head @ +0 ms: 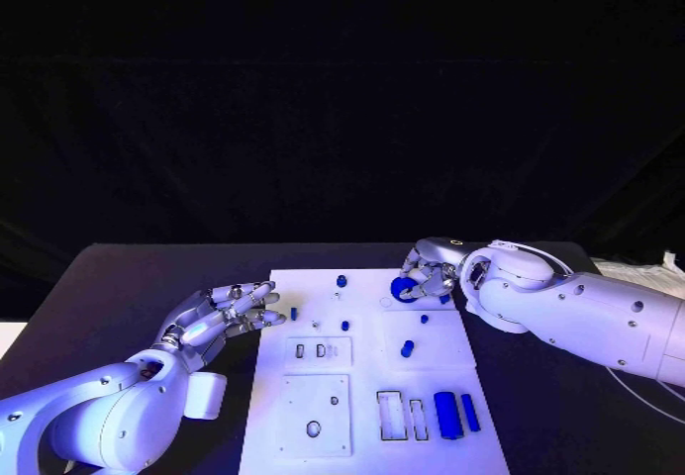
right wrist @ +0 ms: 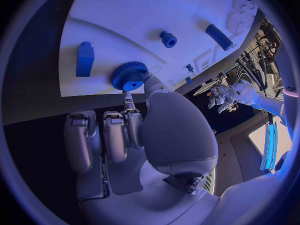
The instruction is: Assemble the parts on the task board
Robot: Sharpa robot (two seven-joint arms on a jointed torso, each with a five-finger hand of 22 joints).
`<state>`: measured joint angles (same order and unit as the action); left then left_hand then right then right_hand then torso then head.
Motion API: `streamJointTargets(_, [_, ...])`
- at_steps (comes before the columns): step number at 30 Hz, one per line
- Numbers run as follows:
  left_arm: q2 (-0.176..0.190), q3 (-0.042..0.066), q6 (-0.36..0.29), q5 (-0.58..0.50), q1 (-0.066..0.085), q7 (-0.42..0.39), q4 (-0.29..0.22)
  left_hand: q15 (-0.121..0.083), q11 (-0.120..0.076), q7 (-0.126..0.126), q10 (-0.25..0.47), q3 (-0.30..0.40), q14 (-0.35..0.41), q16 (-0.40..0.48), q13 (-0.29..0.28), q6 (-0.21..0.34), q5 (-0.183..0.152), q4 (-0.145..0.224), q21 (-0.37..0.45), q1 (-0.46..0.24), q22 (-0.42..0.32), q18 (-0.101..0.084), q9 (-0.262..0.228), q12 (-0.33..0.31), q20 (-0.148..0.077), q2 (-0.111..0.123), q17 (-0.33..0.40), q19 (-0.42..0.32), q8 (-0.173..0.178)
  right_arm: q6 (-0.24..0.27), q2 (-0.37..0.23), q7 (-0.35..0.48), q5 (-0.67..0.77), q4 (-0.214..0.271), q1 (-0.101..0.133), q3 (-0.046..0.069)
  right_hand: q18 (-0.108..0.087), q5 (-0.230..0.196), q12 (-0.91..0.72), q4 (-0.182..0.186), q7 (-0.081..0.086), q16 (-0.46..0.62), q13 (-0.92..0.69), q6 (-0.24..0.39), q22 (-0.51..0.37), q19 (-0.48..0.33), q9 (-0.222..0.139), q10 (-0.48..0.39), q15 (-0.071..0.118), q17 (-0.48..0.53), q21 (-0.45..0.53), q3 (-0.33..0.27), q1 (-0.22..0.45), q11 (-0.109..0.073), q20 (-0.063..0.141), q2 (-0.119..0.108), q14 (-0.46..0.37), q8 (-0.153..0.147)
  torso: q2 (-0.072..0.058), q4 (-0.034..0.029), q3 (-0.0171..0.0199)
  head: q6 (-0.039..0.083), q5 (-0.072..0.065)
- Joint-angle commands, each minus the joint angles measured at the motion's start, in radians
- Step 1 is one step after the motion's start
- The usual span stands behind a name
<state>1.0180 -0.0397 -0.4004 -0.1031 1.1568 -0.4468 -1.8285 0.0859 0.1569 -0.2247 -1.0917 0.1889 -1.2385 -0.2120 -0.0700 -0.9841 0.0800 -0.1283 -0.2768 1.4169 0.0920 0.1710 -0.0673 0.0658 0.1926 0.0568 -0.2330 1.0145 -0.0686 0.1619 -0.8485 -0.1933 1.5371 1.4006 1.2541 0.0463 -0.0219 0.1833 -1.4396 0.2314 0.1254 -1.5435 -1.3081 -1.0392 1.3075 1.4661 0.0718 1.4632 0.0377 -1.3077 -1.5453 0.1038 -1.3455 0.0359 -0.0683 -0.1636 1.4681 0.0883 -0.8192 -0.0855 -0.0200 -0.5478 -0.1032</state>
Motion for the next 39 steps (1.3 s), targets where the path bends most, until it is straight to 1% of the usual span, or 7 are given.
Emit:
streamJointTargets(1, [-0.001, 0.001, 0.021, 0.0, 0.001, -0.003, -0.001, 0.004, 0.0, 0.001, 0.004, -0.001, 0.001, 0.006, 0.001, 0.006, -0.005, 0.005, 0.005, -0.003, -0.001, 0.012, 0.001, -0.003, 0.008, -0.006, -0.001, 0.0, 0.004, -0.02, 0.0, 0.007, 0.021, 0.0, -0.005, -0.003, 0.012, -0.007, 0.001, -0.01, 0.002, -0.004, -0.166, -0.005, 0.218, 0.082, 0.0, 0.047, -0.008, -0.206, -0.005, -0.001, -0.011, 0.006, -0.008, -0.002, 0.091, 0.001, 0.0, -0.0003, 0.0001, -0.001, 0.001])
streamJointTargets(7, [-0.001, 0.001, 0.022, 0.0, 0.001, -0.003, 0.001, 0.005, 0.001, 0.001, 0.006, -0.002, 0.003, 0.007, 0.001, 0.007, -0.005, 0.006, 0.006, -0.004, -0.002, 0.012, 0.001, -0.003, 0.009, -0.006, -0.003, -0.001, 0.004, -0.015, -0.004, 0.015, 0.031, 0.006, -0.006, -0.003, 0.012, -0.009, 0.005, -0.021, 0.004, -0.005, -0.165, 0.003, 0.219, 0.082, -0.001, 0.045, -0.009, -0.208, -0.005, -0.007, -0.022, 0.008, -0.009, -0.015, 0.091, -0.003, 0.0, 0.0003, 0.0, -0.001, 0.0])
streamJointTargets(11, [-0.001, 0.001, 0.022, 0.0, 0.001, -0.002, 0.002, 0.005, 0.001, 0.001, 0.006, -0.002, 0.003, 0.007, 0.001, 0.007, -0.005, 0.006, 0.006, -0.004, -0.002, 0.012, 0.001, -0.003, 0.009, -0.006, -0.003, -0.001, 0.004, -0.013, -0.005, 0.018, 0.033, 0.007, -0.007, -0.003, 0.012, -0.009, 0.007, -0.022, 0.004, -0.006, -0.164, 0.004, 0.219, 0.082, -0.001, 0.044, -0.01, -0.21, -0.006, -0.009, -0.022, 0.008, -0.009, -0.016, 0.092, -0.003, 0.0, 0.0, 0.0001, 0.0, -0.001])
streamJointTargets(16, [-0.001, 0.001, 0.022, 0.0, 0.001, -0.001, 0.002, 0.005, 0.001, 0.001, 0.006, -0.002, 0.003, 0.007, 0.001, 0.007, -0.005, 0.006, 0.006, -0.004, -0.002, 0.012, 0.001, -0.003, 0.009, -0.006, -0.003, -0.001, 0.004, -0.009, -0.006, 0.019, 0.034, 0.008, -0.007, -0.003, 0.012, -0.008, 0.01, -0.023, 0.004, -0.006, -0.162, 0.004, 0.219, 0.082, -0.001, 0.043, -0.01, -0.211, -0.006, -0.009, -0.022, 0.008, -0.009, -0.017, 0.092, -0.004, 0.0, -0.0003, -0.0001, 0.0, -0.002])
streamJointTargets(20, [-0.001, 0.001, 0.021, 0.0, 0.001, -0.001, 0.002, 0.005, 0.001, 0.001, 0.006, -0.002, 0.003, 0.007, 0.001, 0.007, -0.005, 0.006, 0.006, -0.004, -0.002, 0.012, 0.001, -0.003, 0.009, -0.006, -0.003, -0.001, 0.004, -0.007, -0.008, 0.019, 0.035, 0.008, -0.007, -0.003, 0.012, -0.008, 0.011, -0.022, 0.004, -0.006, -0.161, 0.005, 0.219, 0.082, -0.001, 0.043, -0.01, -0.211, -0.006, -0.01, -0.022, 0.008, -0.009, -0.016, 0.092, -0.004, 0.0, 0.0005, 0.0001, 0.0, 0.0])
streamJointTargets(28, [-0.001, 0.001, 0.021, 0.0, 0.001, -0.001, 0.003, 0.005, 0.001, 0.001, 0.006, -0.002, 0.003, 0.007, 0.001, 0.007, -0.005, 0.006, 0.006, -0.004, -0.002, 0.012, 0.001, -0.003, 0.009, -0.006, -0.003, -0.001, 0.004, -0.004, -0.011, 0.02, 0.034, 0.007, -0.007, -0.003, 0.012, -0.005, 0.01, -0.021, 0.005, -0.006, -0.162, 0.006, 0.219, 0.082, -0.001, 0.043, -0.01, -0.211, -0.006, -0.011, -0.019, 0.009, -0.009, -0.015, 0.092, -0.004, 0.0, -0.0001, 0.0, 0.0, -0.003])
streamJointTargets(39, [0.0, 0.0, 0.019, 0.0, 0.001, 0.003, 0.004, 0.005, 0.001, 0.001, 0.007, -0.001, 0.003, 0.008, 0.0, 0.008, -0.005, 0.008, 0.007, -0.003, -0.003, 0.012, 0.001, -0.002, 0.009, -0.007, -0.004, -0.001, 0.004, -0.001, -0.015, 0.024, 0.031, 0.006, -0.007, -0.003, 0.012, 0.001, 0.009, -0.018, 0.005, -0.006, -0.164, 0.004, 0.22, 0.083, -0.001, 0.044, -0.011, -0.211, -0.006, -0.01, -0.017, 0.009, -0.01, -0.007, 0.092, -0.003, 0.0, -0.0001, -0.0005, -0.001, -0.004])
